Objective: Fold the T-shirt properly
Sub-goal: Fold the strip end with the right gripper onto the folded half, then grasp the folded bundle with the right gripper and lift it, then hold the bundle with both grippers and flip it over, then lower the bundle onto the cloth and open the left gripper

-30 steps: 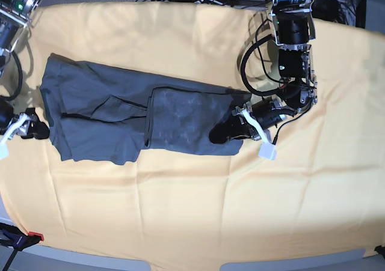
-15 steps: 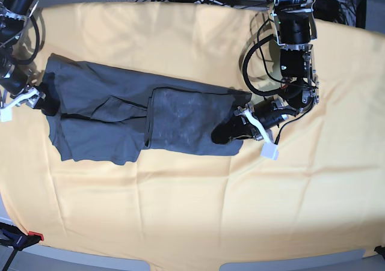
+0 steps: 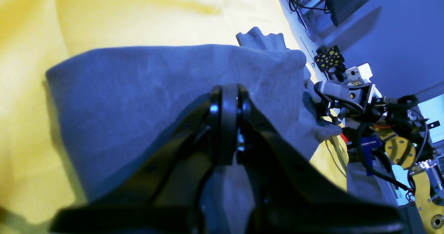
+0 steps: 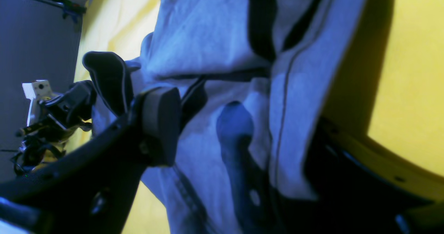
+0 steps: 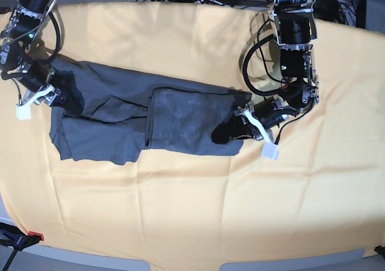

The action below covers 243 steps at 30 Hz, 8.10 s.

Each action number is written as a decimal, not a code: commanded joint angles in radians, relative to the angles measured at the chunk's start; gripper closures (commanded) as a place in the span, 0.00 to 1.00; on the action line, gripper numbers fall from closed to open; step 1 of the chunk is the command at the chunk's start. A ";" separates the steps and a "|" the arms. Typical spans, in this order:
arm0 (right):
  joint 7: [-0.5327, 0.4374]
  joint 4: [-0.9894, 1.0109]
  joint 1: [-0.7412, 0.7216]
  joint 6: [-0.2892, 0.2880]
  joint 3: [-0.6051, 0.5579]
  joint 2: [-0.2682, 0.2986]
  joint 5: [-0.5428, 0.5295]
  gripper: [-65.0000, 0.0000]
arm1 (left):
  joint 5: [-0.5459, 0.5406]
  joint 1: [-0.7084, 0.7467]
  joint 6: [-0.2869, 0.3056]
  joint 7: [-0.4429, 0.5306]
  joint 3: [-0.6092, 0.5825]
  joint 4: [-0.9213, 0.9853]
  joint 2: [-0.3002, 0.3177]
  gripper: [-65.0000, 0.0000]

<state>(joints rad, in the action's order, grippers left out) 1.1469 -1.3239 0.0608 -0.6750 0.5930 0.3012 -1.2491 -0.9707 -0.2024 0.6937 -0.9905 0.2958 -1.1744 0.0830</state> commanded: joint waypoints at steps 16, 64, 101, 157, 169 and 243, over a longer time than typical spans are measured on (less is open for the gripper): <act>-0.160 -0.008 -0.027 -0.014 0.001 -0.057 0.105 0.35 | -0.033 -0.008 -0.024 -0.061 0.006 -0.002 0.022 1.00; -0.063 -0.613 -0.150 0.063 -0.040 -0.025 0.253 1.00 | -0.433 0.104 0.004 -0.207 0.254 -0.002 0.304 1.00; -0.260 -0.403 -0.323 -0.023 -1.158 -0.370 0.705 0.26 | -0.434 0.125 0.004 -0.208 0.254 -0.002 0.305 1.00; -0.233 0.267 -0.690 -0.023 -1.180 0.067 0.565 1.00 | 0.760 0.195 -0.225 0.138 -0.674 -0.549 0.388 1.00; -0.232 -0.089 -0.398 -0.009 -1.179 0.226 0.513 1.00 | 1.024 0.069 -0.310 0.353 -0.674 -0.310 0.389 1.00; -0.464 -0.576 0.158 -0.023 -0.733 -0.008 0.677 1.00 | -0.513 -0.039 0.004 -0.406 -0.621 -0.152 0.254 1.00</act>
<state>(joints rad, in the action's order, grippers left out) 0.7052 -1.8847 0.2268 -0.6933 -0.1436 0.2844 -0.5591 -1.4708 -0.2272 0.7002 -1.3846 -0.3302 -1.3148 0.3325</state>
